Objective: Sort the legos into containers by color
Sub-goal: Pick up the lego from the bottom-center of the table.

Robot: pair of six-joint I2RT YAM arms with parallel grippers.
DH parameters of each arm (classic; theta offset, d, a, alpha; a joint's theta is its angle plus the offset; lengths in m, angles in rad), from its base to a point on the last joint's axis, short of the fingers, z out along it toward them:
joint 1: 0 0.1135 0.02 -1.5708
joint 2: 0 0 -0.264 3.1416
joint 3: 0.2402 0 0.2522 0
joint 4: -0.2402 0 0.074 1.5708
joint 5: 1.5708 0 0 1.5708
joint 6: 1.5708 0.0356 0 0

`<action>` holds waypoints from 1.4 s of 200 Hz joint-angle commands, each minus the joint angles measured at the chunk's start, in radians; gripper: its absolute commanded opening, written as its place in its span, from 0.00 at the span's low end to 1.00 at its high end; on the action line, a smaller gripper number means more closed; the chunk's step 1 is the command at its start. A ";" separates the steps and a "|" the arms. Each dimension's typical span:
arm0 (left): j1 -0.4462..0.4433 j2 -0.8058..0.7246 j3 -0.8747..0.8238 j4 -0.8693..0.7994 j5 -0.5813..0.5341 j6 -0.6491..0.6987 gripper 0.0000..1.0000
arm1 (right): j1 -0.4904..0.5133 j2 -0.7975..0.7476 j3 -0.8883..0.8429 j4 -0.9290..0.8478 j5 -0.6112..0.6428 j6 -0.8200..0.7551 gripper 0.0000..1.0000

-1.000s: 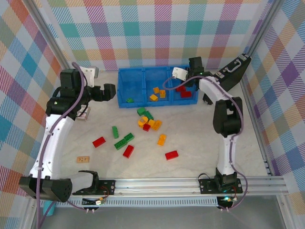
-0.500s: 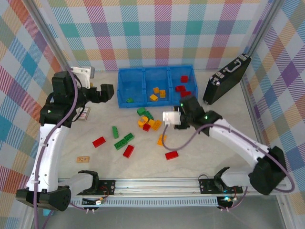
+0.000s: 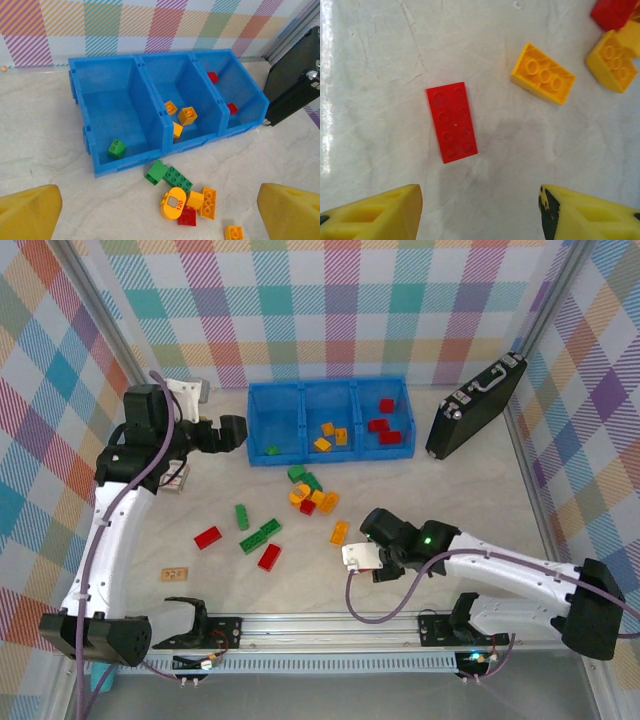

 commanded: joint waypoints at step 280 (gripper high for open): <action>0.008 -0.002 0.020 -0.005 0.013 0.008 1.00 | -0.060 0.426 -0.007 0.220 -0.150 -0.038 0.36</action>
